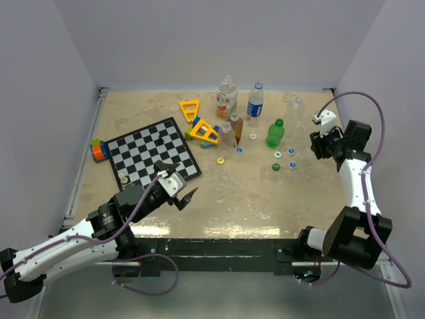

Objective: Unscrew the bottle caps
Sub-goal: Place the plastic bottle at the center of the board.

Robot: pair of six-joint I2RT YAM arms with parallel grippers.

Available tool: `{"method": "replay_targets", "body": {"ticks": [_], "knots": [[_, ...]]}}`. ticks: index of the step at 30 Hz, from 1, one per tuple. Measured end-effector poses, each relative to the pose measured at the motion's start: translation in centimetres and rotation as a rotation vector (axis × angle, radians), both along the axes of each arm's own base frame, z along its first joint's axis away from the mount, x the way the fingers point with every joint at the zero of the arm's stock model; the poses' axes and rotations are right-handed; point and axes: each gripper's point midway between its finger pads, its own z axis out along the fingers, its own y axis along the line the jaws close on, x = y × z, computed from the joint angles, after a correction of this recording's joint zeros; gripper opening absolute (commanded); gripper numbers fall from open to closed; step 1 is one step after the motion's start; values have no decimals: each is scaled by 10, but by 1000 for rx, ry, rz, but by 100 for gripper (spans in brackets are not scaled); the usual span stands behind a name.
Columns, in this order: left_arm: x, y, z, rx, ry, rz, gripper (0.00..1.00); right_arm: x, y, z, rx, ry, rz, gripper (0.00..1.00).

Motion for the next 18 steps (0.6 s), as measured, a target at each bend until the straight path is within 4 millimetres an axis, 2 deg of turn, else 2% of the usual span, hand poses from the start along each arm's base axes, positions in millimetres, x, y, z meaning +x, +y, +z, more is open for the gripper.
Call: {"method": "replay_targets", "body": {"ticks": [5,15,18], "knots": [[0,0,0,0,0,-3,100,5,-3,-19,10,38,2,39],[0,0,0,1,1,-3,100,8,-4,-33,11,71,18,60],[0,0,-1,1,1,-3,100,8,-4,-34,7,72,27,71]]}}
